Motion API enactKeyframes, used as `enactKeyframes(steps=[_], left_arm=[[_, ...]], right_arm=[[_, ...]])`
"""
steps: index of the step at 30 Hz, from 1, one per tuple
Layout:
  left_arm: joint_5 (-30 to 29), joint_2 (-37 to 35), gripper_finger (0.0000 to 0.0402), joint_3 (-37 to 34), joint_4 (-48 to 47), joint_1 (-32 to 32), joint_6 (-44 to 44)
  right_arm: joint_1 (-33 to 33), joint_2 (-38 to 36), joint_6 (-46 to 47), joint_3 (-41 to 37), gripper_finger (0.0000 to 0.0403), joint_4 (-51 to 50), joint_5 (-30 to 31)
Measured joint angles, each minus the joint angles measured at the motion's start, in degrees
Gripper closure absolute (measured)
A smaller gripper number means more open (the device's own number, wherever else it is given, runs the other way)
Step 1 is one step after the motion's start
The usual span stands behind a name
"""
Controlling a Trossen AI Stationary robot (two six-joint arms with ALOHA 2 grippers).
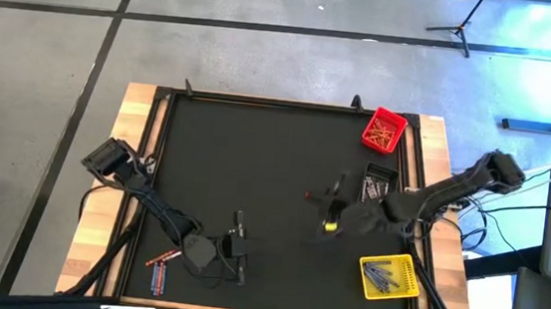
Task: Sort crayons
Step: Put the orange crayon into the red bin
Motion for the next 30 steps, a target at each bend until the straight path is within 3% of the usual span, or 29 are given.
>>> enactKeyframes(steps=[5,10,30], left_arm=[[-0.04,0.00,0.0273,0.00,-0.46,0.04,0.05],[-0.18,0.00,0.0273,0.00,-0.86,0.04,0.08],[-0.04,0.00,0.0272,0.00,-1.32,0.04,-1.37]], right_arm=[[-8.68,-6.96,3.22,-0.02,0.0375,-12.25,0.26],[-19.01,-9.41,2.75,-0.02,0.0384,-18.33,-0.78],[-58.30,-7.12,1.58,-1.49,0.0374,-22.37,-8.03]])
